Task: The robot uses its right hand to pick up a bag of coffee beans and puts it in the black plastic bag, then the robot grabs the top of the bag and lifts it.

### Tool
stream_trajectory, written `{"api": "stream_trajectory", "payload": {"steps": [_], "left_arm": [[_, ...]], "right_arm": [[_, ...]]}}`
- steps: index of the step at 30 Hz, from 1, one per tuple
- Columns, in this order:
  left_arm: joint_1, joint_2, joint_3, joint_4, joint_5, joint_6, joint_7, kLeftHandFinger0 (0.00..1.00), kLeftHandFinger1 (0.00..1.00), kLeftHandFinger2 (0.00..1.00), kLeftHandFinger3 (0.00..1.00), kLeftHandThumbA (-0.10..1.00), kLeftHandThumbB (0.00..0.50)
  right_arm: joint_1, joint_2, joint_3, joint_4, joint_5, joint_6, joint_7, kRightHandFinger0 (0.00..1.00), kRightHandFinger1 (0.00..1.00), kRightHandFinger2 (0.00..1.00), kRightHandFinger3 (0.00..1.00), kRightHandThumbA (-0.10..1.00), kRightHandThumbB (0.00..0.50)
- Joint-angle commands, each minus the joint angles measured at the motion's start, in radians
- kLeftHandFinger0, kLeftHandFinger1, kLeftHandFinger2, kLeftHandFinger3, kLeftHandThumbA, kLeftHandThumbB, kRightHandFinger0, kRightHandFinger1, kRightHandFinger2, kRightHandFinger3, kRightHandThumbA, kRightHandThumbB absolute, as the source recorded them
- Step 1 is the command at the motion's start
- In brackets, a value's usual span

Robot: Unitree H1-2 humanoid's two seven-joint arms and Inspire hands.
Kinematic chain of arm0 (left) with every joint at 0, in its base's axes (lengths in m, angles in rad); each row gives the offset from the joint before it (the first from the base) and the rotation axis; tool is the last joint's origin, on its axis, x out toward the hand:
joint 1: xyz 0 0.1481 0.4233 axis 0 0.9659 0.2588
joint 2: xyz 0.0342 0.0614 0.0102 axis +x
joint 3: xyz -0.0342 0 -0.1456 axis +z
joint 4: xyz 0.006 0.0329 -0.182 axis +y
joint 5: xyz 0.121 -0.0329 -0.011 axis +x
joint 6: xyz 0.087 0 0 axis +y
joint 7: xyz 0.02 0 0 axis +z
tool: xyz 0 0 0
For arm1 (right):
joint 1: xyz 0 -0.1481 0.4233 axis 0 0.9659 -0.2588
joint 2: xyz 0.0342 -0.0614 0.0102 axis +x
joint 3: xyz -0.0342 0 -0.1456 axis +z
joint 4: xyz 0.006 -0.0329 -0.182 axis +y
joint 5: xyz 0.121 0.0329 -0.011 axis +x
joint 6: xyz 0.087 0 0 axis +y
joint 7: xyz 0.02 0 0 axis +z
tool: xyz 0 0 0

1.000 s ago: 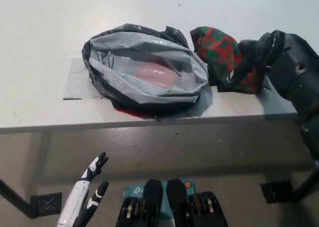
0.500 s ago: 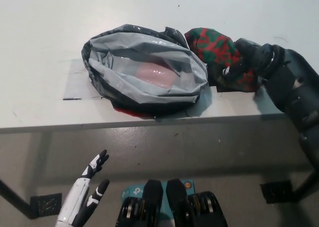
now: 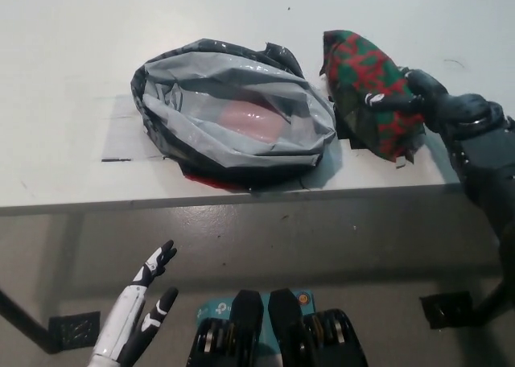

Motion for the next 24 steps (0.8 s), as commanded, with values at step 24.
{"api": "stream_trajectory", "payload": {"steps": [24], "left_arm": [[-0.013, 0.023, 0.001, 0.000, -0.024, -0.036, -0.016, 1.00, 1.00, 1.00, 1.00, 0.93, 0.140]], "right_arm": [[0.037, 0.092, -0.603, -0.103, 0.575, 0.256, 0.247, 0.00, 0.14, 0.59, 1.00, -0.10, 0.127]]}}
